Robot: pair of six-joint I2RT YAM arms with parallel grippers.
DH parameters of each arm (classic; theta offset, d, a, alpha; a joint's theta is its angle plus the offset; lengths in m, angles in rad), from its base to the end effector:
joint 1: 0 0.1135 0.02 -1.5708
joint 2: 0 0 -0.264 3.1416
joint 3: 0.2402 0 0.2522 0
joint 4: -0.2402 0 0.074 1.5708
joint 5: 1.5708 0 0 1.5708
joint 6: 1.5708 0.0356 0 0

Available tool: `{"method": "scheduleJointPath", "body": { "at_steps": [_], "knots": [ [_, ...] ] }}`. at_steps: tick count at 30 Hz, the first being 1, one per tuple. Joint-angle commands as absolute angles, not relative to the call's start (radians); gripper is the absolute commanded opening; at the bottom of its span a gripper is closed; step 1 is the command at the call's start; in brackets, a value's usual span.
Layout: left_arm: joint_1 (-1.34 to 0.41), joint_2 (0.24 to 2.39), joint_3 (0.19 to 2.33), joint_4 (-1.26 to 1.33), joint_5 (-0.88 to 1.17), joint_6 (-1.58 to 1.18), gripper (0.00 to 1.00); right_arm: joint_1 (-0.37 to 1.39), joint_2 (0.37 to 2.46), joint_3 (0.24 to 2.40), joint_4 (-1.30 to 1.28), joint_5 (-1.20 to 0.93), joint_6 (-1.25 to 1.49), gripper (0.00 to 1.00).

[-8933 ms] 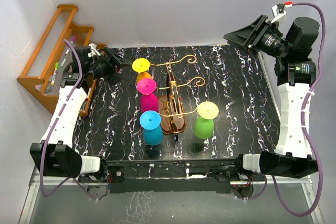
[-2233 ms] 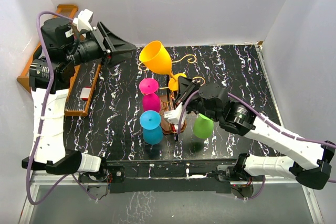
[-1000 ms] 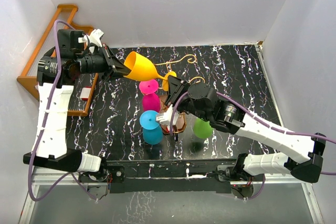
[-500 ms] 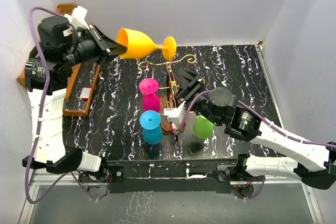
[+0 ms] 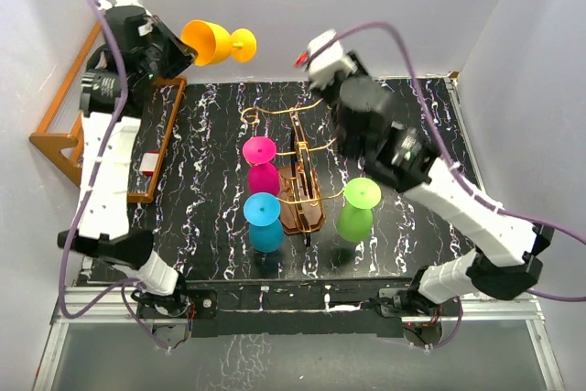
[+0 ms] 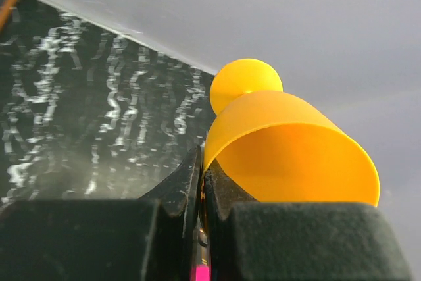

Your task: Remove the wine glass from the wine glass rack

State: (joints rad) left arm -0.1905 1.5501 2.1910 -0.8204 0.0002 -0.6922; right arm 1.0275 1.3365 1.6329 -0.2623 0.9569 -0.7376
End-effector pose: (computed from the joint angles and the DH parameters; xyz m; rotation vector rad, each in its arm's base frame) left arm 0.2777 -0.0536 0.5524 -0.4453 1.7386 -0.6402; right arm 0.1644 0.2160 0.5024 -0.5981 1.4550 -0.5042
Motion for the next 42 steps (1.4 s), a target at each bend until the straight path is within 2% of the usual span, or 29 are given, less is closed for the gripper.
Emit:
{"method": "scheduleJointPath", "body": {
  "at_steps": [1, 4, 7, 11, 19, 25, 35, 42],
  "knots": [
    [-0.177, 1.633, 2.225, -0.880, -0.182, -0.576, 0.00, 0.767, 1.425, 1.965, -0.809, 0.755, -0.055, 0.37],
    [-0.166, 1.676, 2.199, -0.939, -0.233, -0.574, 0.00, 0.541, 1.466, 2.021, -0.922, 0.526, 0.054, 0.36],
    [-0.133, 1.719, 2.149, -1.005, -0.238, -0.578, 0.00, 0.410, 1.483, 2.011, -0.969, 0.362, 0.142, 0.36],
    [-0.090, 1.726, 2.022, -1.068, -0.203, -0.581, 0.00, 0.289, 1.503, 1.983, -1.035, 0.147, 0.237, 0.30],
    [-0.088, 1.671, 1.751, -1.080, -0.297, -0.506, 0.00, 0.286, 1.388, 1.805, -0.950, 0.088, 0.282, 0.27],
    [-0.072, 1.640, 1.655, -1.055, -0.415, -0.484, 0.00, 0.285, 1.338, 1.744, -0.936, 0.116, 0.282, 0.24],
    [-0.001, 1.655, 1.671, -0.951, -0.445, -0.461, 0.01, 0.286, 1.282, 1.684, -0.931, 0.133, 0.263, 0.24],
    [0.028, 1.766, 1.750, -0.909, -0.324, -0.473, 0.04, 0.286, 1.276, 1.699, -0.943, 0.134, 0.245, 0.24]
  ]
}}
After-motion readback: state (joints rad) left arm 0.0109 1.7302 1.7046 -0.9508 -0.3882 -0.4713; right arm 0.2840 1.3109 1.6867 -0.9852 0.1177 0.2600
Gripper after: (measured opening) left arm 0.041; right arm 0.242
